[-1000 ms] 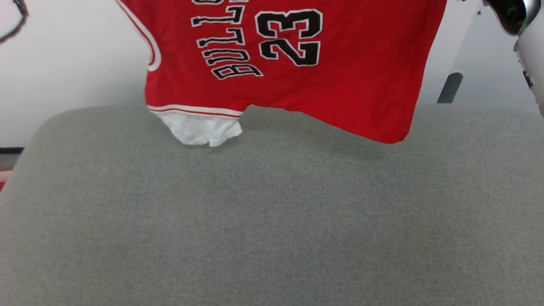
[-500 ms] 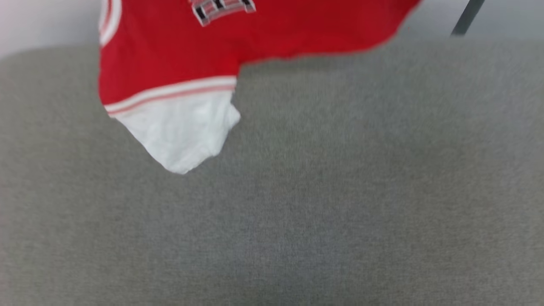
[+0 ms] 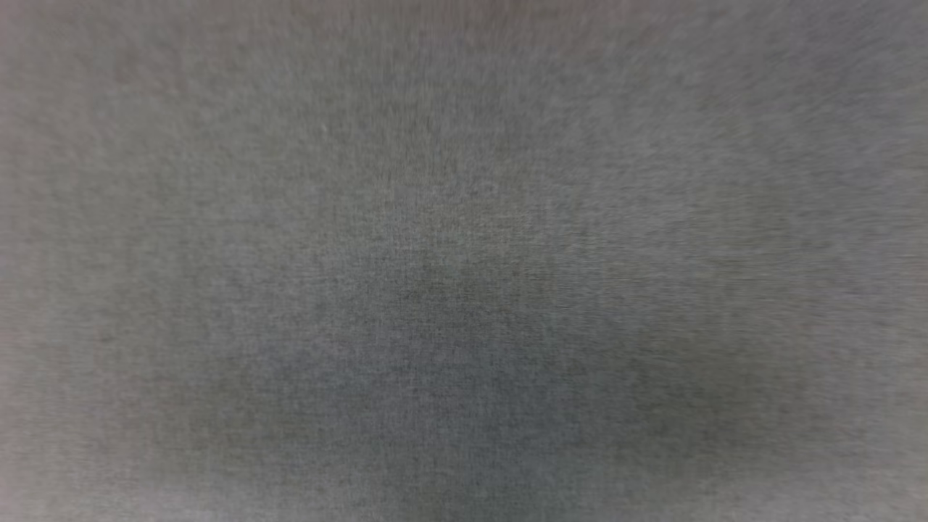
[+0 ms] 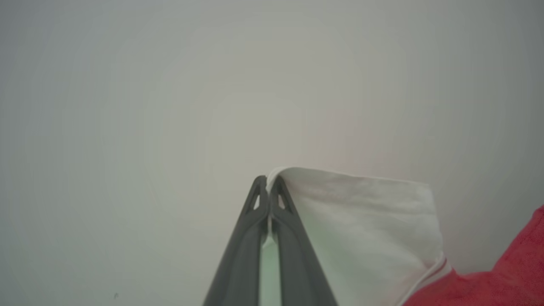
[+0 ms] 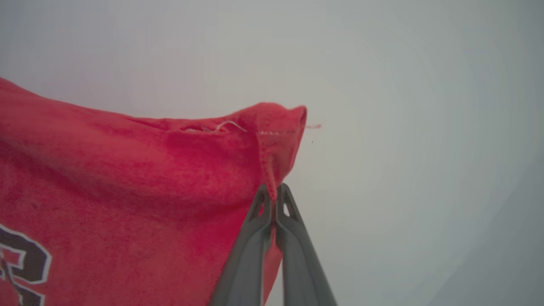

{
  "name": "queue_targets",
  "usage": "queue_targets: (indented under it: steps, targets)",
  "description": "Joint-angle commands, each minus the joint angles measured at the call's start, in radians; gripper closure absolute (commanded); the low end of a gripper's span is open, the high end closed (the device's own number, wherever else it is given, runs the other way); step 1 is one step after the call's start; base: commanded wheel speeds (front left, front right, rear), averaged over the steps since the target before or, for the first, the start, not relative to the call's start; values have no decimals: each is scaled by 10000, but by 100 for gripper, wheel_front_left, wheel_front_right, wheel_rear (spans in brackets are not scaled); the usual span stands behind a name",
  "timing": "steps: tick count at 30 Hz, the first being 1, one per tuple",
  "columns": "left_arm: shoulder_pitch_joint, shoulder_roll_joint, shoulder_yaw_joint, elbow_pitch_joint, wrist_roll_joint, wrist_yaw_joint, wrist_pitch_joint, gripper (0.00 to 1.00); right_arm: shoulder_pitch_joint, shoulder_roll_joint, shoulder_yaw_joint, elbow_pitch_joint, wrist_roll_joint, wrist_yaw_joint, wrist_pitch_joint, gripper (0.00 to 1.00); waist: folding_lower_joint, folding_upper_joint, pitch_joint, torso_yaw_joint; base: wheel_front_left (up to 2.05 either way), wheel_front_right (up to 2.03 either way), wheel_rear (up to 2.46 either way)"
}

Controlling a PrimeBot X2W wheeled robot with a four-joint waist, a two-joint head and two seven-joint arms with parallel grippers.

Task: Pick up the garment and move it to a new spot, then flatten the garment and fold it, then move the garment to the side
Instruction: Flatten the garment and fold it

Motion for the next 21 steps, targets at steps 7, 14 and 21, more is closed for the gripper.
queue_targets:
  steps: [7, 14, 21]
  targets:
    - [799, -148, 819, -702, 135, 42, -364, 100, 1881, 506, -2506, -1352, -2761, -11, -22, 100, 0, 0, 2645, 865, 0, 0, 0]
    - [2602, -351, 1483, -757, 413, -47, -369, 100, 2939, 1089, -3474, -1114, -4056, -11, -25, 100, 0, 0, 2306, 1162, 0, 0, 0]
    - [3653, -903, 1255, 248, 82, -349, -322, 100, 3280, 1379, -3432, -166, -3741, -11, -24, 100, 0, 0, 1554, 1378, 0, 0, 0]
